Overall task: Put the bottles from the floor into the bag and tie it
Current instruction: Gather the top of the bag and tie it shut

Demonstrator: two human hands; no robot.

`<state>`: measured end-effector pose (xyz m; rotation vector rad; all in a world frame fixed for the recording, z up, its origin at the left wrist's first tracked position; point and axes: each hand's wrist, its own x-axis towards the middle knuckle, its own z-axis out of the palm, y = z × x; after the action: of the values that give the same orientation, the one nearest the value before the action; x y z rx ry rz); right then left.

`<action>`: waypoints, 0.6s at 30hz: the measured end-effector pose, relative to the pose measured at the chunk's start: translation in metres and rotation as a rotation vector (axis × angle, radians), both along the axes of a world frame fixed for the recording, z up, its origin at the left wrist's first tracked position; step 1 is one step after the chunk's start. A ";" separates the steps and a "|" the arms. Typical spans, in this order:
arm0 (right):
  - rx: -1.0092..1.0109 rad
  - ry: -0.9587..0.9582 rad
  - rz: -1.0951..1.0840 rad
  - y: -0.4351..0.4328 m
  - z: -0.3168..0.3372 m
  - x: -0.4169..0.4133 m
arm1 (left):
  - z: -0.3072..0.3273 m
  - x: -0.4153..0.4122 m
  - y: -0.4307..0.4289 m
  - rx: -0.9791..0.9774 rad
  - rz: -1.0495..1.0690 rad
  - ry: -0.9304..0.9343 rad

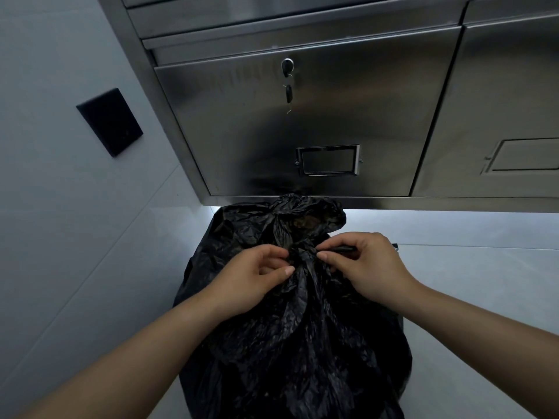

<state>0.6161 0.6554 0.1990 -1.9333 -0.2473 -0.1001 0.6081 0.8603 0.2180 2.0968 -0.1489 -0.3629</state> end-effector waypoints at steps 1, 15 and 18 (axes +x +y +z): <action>0.004 -0.006 -0.002 0.000 0.000 -0.001 | 0.000 -0.001 0.000 0.009 -0.017 0.017; 0.048 -0.012 -0.027 -0.001 0.004 -0.005 | -0.002 -0.002 -0.004 -0.038 0.103 -0.132; 0.054 -0.004 -0.022 0.000 0.005 -0.005 | -0.001 -0.004 -0.005 -0.065 0.139 -0.205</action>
<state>0.6108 0.6549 0.2036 -1.8827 -0.2238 -0.1241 0.6043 0.8556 0.2167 2.0637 -0.1326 -0.0578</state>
